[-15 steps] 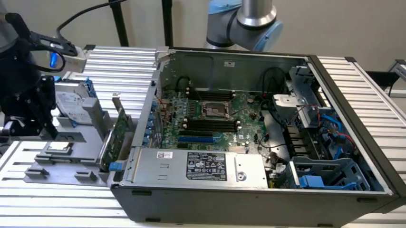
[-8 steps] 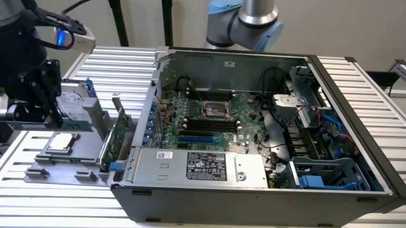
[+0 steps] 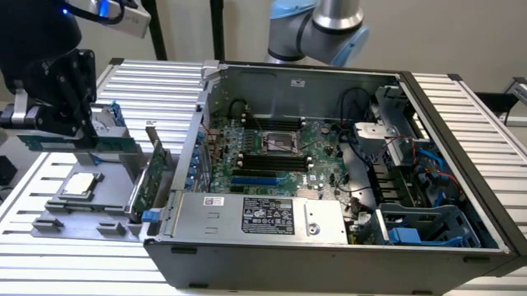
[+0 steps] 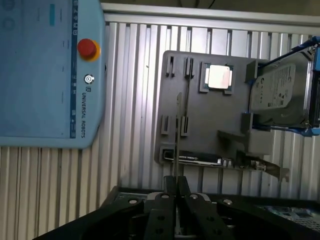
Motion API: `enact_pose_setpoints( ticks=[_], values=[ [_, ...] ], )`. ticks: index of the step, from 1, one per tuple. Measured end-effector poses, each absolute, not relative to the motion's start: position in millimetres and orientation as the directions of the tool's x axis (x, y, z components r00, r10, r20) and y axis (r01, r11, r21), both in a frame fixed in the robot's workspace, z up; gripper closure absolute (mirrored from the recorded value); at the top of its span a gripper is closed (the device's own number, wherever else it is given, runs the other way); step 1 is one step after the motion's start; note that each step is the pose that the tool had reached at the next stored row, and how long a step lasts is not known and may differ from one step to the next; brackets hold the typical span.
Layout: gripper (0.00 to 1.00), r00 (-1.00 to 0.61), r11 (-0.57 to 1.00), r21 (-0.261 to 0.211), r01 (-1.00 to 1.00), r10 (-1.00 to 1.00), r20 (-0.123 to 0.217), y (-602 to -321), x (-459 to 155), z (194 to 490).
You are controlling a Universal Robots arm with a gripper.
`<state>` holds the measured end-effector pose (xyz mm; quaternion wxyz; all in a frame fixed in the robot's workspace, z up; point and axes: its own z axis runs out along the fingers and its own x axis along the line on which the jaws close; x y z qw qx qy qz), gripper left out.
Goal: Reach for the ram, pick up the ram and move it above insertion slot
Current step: 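Pick up the ram and move it above insertion slot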
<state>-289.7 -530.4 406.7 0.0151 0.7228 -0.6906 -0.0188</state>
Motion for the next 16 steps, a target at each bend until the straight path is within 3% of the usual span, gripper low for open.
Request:
enact_pose_setpoints(
  ticks=[8,16],
  values=[
    [0.86,0.045,-0.045,0.048,-0.998,-0.999,-0.006,-529.9,-253.3,438.7],
    [0.86,0.045,-0.046,0.048,-0.998,-0.999,-0.006,-527.3,-217.3,447.6]
  ],
)
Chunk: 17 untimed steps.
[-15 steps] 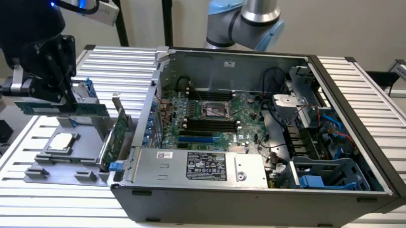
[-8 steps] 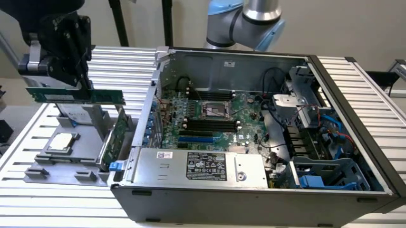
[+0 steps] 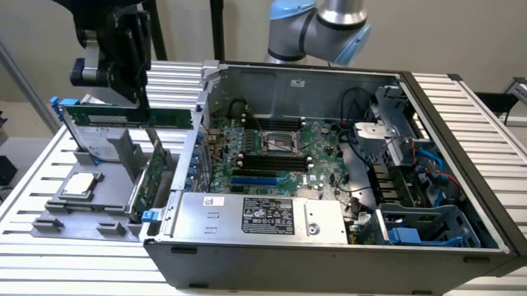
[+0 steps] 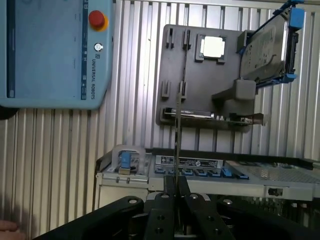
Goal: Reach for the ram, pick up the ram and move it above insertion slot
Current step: 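Pick up the ram and move it above insertion slot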
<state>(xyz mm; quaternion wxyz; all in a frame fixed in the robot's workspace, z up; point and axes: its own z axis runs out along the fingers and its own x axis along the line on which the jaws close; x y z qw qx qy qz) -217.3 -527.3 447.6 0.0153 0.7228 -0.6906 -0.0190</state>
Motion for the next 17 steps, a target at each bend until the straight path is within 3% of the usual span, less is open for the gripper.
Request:
enact_pose_setpoints(
  ticks=[17],
  values=[
    [0.86,0.045,-0.046,0.048,-0.998,-0.999,-0.006,-494.6,-168.1,447.6]
  ],
)
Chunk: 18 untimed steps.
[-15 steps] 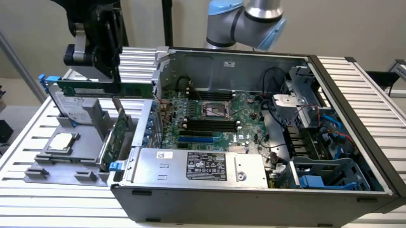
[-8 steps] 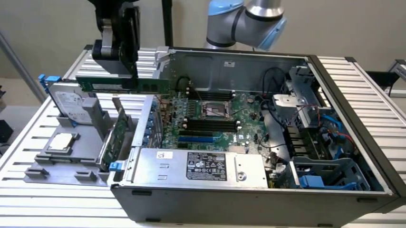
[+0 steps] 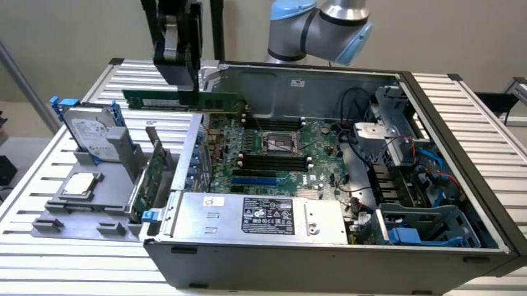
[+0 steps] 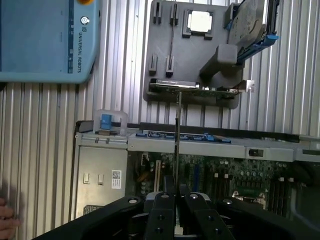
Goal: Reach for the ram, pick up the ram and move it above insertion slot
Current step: 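Pick up the ram and move it above insertion slot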
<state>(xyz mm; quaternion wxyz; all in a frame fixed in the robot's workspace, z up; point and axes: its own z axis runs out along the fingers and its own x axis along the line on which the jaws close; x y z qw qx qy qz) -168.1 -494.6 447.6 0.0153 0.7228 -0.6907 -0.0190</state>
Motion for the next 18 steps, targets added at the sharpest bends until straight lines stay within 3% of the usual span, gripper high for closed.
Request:
enact_pose_setpoints(
  ticks=[18],
  values=[
    [0.86,0.045,-0.046,0.048,-0.998,-0.999,-0.006,-456.9,-101.2,435.6]
  ],
)
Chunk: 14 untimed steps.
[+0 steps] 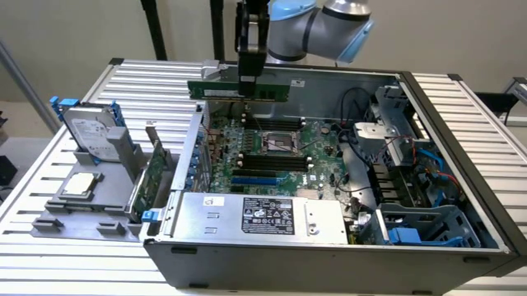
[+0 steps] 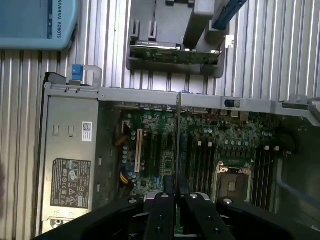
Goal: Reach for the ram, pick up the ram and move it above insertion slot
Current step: 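Pick up the ram and move it above insertion slot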
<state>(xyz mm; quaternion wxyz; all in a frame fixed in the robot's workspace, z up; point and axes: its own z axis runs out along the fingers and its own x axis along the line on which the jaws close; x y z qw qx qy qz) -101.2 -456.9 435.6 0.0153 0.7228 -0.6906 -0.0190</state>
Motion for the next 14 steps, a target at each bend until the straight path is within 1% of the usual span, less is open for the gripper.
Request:
enact_pose_setpoints(
  ticks=[14],
  values=[
    [0.86,0.045,-0.046,0.048,-0.998,-0.999,-0.006,-422.1,-51.0,411.1]
  ],
)
